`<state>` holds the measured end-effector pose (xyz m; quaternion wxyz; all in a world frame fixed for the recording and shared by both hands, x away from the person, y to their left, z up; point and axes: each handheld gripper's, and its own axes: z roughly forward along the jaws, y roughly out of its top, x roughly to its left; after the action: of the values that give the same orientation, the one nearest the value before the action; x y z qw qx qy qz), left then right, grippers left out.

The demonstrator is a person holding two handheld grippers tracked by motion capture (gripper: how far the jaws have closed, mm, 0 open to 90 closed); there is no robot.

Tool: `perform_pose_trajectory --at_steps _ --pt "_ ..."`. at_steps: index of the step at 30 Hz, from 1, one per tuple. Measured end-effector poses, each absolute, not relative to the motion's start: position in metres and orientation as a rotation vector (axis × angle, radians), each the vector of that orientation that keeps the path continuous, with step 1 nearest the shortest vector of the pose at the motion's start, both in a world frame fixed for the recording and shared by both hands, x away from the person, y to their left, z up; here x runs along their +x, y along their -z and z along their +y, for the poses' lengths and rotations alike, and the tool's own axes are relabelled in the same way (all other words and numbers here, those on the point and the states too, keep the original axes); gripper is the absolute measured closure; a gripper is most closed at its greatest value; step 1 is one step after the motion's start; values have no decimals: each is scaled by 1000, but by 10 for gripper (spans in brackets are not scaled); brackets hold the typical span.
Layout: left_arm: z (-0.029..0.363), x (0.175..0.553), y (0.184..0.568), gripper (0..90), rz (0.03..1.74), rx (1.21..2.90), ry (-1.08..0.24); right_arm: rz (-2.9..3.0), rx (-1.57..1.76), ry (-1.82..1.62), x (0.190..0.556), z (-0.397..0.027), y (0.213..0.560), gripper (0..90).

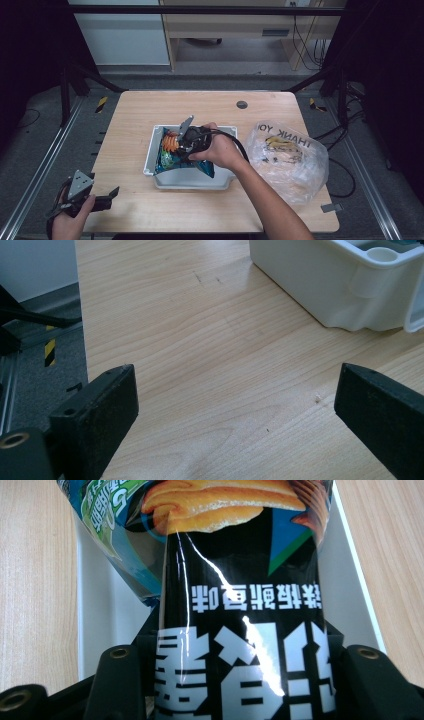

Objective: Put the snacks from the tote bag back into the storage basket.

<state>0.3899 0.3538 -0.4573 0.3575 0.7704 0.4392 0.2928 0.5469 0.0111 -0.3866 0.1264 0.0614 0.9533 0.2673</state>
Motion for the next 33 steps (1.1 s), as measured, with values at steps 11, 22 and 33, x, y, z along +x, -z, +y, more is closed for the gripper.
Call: perform_pose_trajectory --at_steps 11,22,33 --pt "353 390 458 35 1131 1985 -756 2793 196 -730 551 1 398 440" --pt "353 390 457 35 1126 1996 -757 2808 220 -718 555 -3 408 440" --pt "352 390 458 35 1124 1994 -756 2813 250 -722 558 -7 414 440"
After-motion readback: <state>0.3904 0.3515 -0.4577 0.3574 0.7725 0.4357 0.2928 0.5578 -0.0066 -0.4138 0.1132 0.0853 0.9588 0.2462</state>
